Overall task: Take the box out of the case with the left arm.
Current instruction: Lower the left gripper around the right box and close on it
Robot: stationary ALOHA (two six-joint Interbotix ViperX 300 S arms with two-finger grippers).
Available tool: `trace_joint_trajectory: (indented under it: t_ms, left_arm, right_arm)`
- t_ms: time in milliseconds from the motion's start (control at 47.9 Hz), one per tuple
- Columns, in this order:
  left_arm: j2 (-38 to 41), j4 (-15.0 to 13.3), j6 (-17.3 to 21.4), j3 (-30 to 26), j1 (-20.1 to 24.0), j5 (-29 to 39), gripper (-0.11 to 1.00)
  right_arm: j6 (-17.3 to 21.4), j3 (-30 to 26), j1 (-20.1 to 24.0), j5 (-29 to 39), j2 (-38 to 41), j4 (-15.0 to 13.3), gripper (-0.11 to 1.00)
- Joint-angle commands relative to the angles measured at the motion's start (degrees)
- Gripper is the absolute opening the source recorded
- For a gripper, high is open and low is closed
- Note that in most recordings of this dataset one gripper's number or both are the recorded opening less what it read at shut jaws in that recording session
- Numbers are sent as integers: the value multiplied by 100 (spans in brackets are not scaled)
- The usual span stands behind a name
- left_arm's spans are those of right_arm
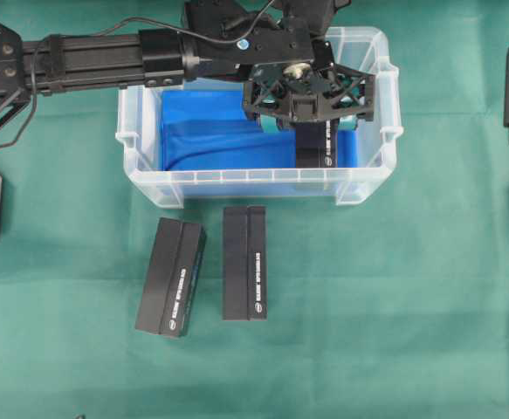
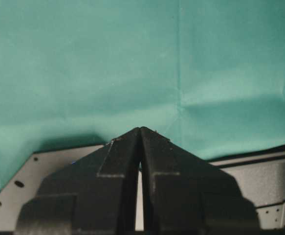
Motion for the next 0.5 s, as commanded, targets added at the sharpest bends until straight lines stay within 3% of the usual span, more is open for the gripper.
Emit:
trace_joint_trajectory:
  t_ms: [0, 481]
  left_arm:
    - [-114, 0, 0, -141, 9, -18, 63]
    - [-316, -9, -18, -369, -18, 290, 63]
  right_arm:
    - [9, -53, 0, -26, -9, -18, 1]
    - [9, -53, -9, -35, -9, -18, 1]
